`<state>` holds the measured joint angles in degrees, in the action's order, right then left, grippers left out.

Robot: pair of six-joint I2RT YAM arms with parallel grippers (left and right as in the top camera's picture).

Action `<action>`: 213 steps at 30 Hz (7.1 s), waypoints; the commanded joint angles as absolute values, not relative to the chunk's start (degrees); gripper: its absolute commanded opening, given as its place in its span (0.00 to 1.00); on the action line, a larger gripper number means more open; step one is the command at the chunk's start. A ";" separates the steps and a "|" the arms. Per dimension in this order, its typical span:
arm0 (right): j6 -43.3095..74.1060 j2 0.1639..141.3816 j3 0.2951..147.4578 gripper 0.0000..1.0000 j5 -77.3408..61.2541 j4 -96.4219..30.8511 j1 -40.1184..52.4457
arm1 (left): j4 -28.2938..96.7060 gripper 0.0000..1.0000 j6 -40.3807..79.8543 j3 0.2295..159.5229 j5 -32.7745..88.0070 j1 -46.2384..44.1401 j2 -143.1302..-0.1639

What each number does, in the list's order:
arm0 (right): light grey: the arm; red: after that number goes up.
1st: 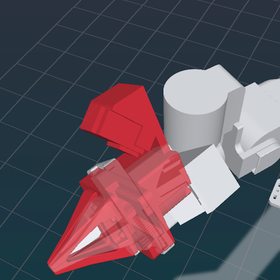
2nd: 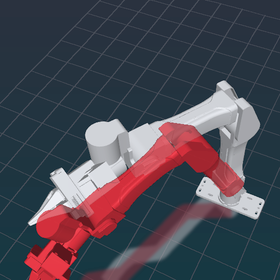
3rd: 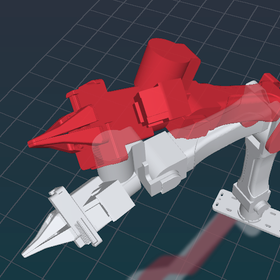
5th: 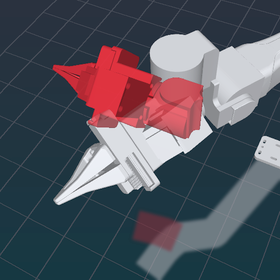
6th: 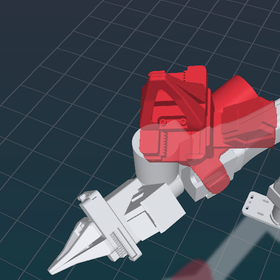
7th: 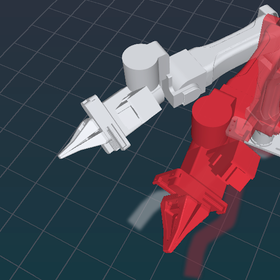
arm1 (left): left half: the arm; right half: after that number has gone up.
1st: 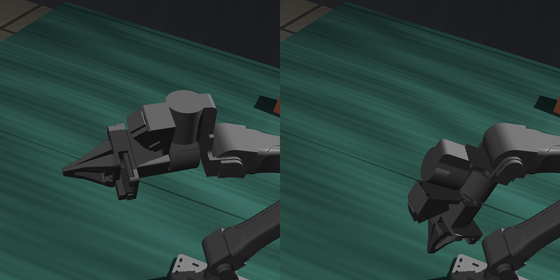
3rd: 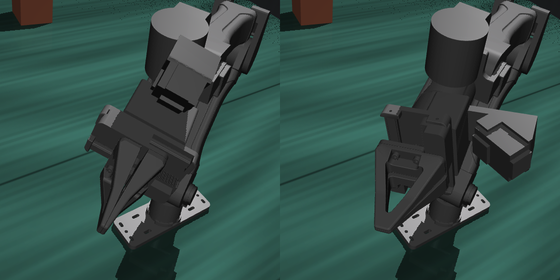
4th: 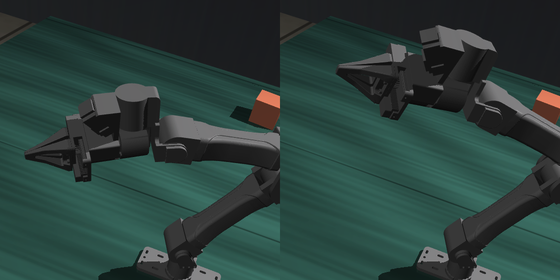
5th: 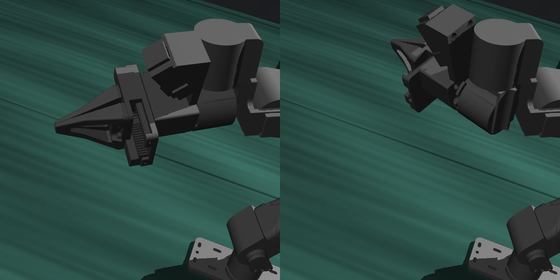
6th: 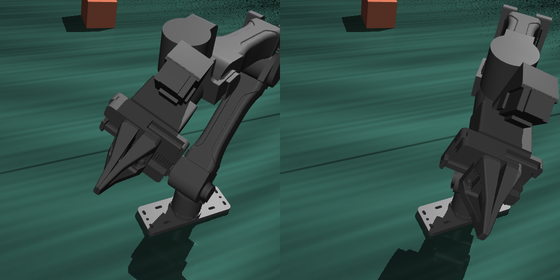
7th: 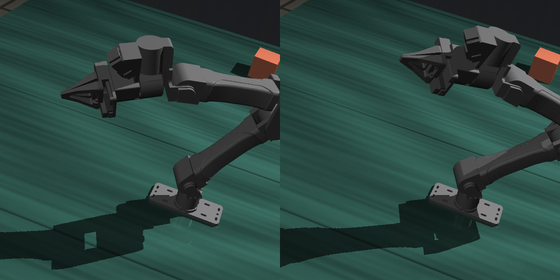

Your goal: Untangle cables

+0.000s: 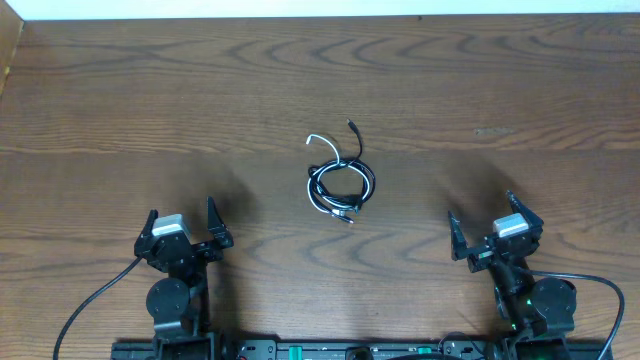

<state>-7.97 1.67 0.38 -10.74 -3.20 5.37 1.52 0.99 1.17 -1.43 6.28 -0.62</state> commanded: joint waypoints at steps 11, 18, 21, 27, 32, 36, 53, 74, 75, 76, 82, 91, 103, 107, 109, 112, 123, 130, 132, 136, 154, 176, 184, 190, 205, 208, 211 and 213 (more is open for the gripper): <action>-7.33 1.56 0.34 0.99 -11.09 -3.44 5.02 | 4.05 0.98 0.01 0.23 -1.96 6.57 -0.34; -7.33 1.56 0.34 0.99 -11.09 -3.44 5.02 | 4.05 0.98 0.01 0.23 -1.96 6.57 -0.34; -7.33 1.56 0.34 0.99 -11.09 -3.44 5.02 | 4.05 0.98 -0.01 0.23 -1.96 6.57 -0.34; -7.33 1.56 0.34 0.99 -11.07 -3.44 5.02 | 4.03 0.98 -0.01 0.23 -1.96 6.57 -0.34; -7.33 1.56 0.34 0.99 -11.09 -3.44 5.02 | 4.05 0.98 0.01 0.23 -1.96 6.57 -0.34; -7.33 1.56 0.34 0.99 -11.09 -3.44 5.02 | 4.05 0.98 -0.01 0.23 -1.96 6.57 -0.34; -7.33 1.56 0.34 0.99 -11.09 -3.44 5.02 | 4.05 0.98 -0.01 0.23 -1.96 6.57 -0.34; -7.33 1.56 0.34 0.99 -11.09 -3.44 5.02 | 4.03 0.98 0.01 0.23 -1.96 6.57 -0.34; -7.35 1.56 0.34 0.99 -11.07 -3.44 5.02 | 4.03 0.98 -0.01 0.23 -1.96 6.57 -0.34; -7.49 1.56 0.34 0.99 -10.63 -3.42 5.02 | 4.05 0.98 -0.01 0.23 -1.96 6.57 -0.34; -7.79 1.56 0.34 0.99 -10.48 -3.46 5.02 | 4.03 0.98 -0.01 0.23 -1.98 6.57 -0.34; -7.79 1.56 0.34 0.99 -10.66 -3.44 5.02 | 4.03 0.98 -0.01 0.23 -1.98 6.57 -0.34; -7.81 1.56 0.34 0.99 -10.66 -3.44 5.02 | 4.03 0.98 -0.01 0.23 -1.96 6.57 -0.34; -7.77 1.56 0.34 0.99 -11.64 -3.18 5.02 | 4.08 0.98 0.01 0.23 -1.52 6.57 -0.36; -7.75 1.56 0.34 0.99 -13.54 -3.18 5.02 | 4.08 0.98 0.03 0.23 -1.48 6.57 -0.54; -7.70 1.56 0.54 0.99 -16.43 -2.74 5.02 | 4.08 0.98 0.01 0.51 2.66 6.57 -1.50; -3.22 2.31 8.10 0.99 -18.90 -9.32 4.91 | 4.51 0.98 -0.01 10.61 13.19 6.57 -14.06; -3.27 6.83 14.96 0.99 -19.07 -15.18 4.91 | 7.29 0.98 -0.03 18.98 20.53 6.50 -26.81; -3.27 9.04 16.84 0.99 -19.18 -15.29 4.91 | 10.35 0.98 -0.23 22.50 20.56 6.42 -29.85; -3.27 14.44 20.78 0.99 -20.14 -15.27 4.91 | 16.51 0.98 -0.36 30.20 20.58 6.42 -35.59; -7.68 47.18 45.78 0.99 -28.08 -27.18 4.91 | 38.06 0.98 -1.96 57.21 20.32 -2.74 -56.03; -4.75 67.92 62.46 0.99 -37.23 -37.10 4.97 | 48.56 0.98 -4.38 75.24 24.45 -17.52 -90.08; -2.55 70.26 62.46 0.89 -32.27 -37.98 4.95 | 48.16 0.84 -2.20 75.24 23.83 -17.98 -99.35; 4.38 71.59 62.46 0.77 -24.16 -37.74 4.95 | 48.16 0.72 3.16 75.24 19.88 -17.98 -105.69; 6.48 77.49 62.46 0.60 -23.42 -36.34 4.95 | 42.68 0.45 15.38 75.24 19.88 -18.09 -115.79; 7.90 79.31 62.46 0.60 -23.44 -35.90 4.97 | 42.48 0.43 16.34 75.22 19.86 -18.61 -116.64; 9.91 80.97 62.46 0.59 -23.46 -35.40 4.97 | 41.58 0.39 16.86 75.09 19.86 -19.51 -116.90; 11.73 82.08 62.46 0.58 -23.46 -35.16 4.97 | 40.34 0.32 18.00 74.72 19.84 -20.38 -116.90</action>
